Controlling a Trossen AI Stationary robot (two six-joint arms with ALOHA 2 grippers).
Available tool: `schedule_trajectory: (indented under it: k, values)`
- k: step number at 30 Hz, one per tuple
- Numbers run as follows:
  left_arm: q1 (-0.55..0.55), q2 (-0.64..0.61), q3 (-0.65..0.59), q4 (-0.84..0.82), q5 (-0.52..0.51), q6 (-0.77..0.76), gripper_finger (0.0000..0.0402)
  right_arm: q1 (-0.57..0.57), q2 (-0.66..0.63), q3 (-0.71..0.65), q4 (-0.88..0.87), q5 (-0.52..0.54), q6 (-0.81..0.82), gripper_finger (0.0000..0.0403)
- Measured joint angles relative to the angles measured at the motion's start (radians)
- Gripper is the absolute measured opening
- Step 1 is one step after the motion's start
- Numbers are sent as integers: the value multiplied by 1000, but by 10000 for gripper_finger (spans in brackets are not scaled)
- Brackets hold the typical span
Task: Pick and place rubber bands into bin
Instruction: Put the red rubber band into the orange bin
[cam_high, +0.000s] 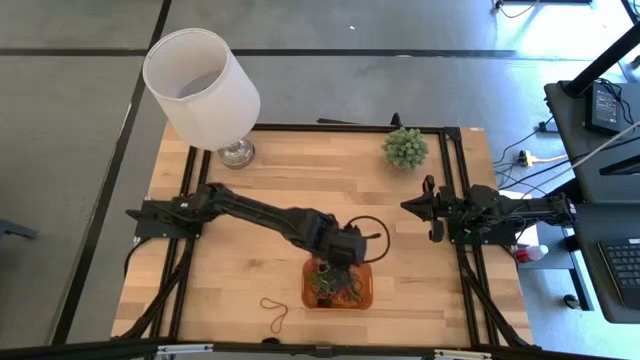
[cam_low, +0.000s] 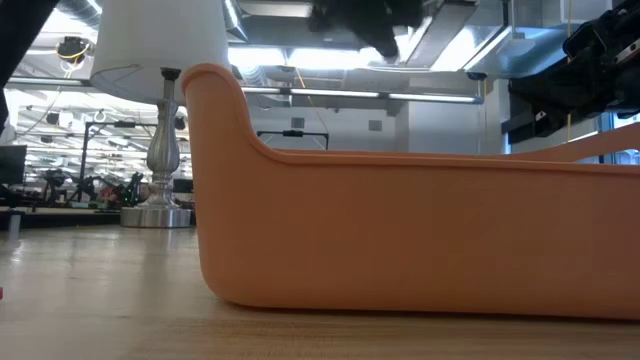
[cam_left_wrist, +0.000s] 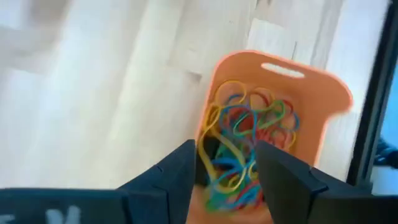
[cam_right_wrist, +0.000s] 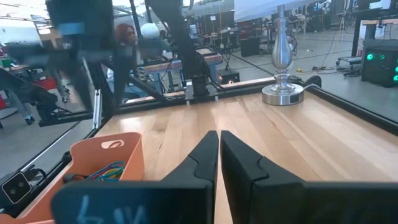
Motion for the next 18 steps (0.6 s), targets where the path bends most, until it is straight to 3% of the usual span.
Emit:
schedule_trajectory:
  k: [6,12,18]
  values:
    - [-39,-132,0,-159,-105,113,135,0,0,0,0,0,1,23]
    - [-146,-174,0,-412,-285,60,119,0,0,0,0,0,1,23]
    - [-278,-172,-120,-340,-339,36,132,0,0,0,0,0,1,23]
